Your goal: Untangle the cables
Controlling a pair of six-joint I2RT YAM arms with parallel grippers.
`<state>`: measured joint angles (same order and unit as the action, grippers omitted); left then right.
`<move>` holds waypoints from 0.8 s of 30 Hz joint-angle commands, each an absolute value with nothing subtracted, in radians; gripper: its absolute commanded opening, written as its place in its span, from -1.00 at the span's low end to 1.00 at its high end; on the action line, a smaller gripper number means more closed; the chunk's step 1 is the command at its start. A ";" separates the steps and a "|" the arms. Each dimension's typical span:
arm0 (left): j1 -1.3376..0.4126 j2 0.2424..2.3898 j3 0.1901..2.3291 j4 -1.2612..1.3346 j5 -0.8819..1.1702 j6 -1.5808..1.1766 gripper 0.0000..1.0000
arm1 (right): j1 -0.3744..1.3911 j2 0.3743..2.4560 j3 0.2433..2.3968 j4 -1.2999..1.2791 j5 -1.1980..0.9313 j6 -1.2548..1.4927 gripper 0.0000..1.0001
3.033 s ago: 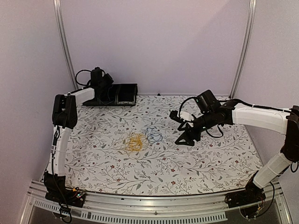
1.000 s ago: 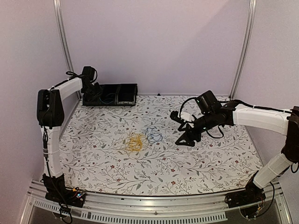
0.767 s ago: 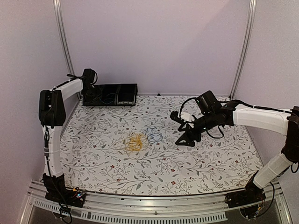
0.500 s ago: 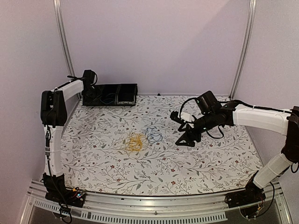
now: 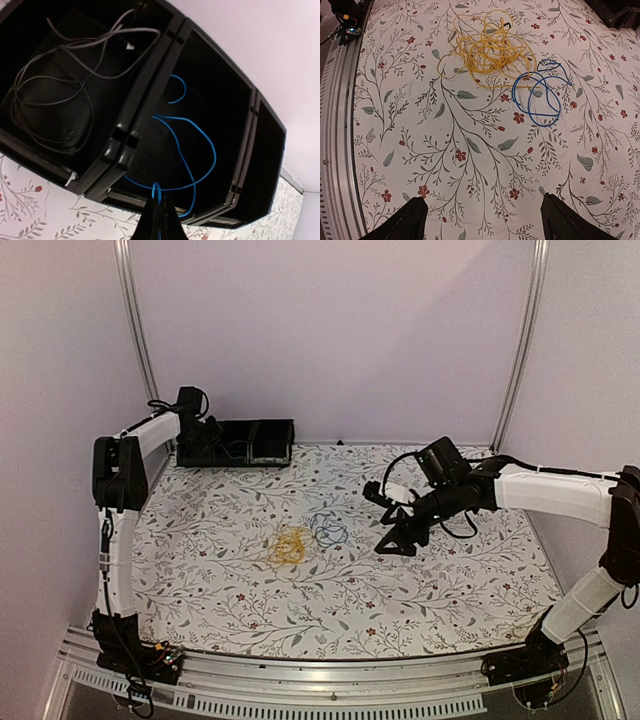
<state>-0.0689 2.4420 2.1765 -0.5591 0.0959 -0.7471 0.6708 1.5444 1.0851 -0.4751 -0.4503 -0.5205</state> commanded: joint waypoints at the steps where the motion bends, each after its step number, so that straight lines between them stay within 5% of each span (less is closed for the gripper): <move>1: -0.085 2.473 2.196 -0.359 0.216 -0.718 -1.00 | 0.661 1.573 1.106 -0.478 -0.453 -0.520 0.65; 14: -0.099 2.599 2.307 -0.348 0.172 -0.742 -0.93 | 0.656 1.625 1.160 -0.514 -0.430 -0.535 0.65; 24: -0.102 2.440 2.297 -0.502 0.074 -0.753 -0.37 | 0.607 1.729 1.280 -0.496 -0.478 -0.479 0.55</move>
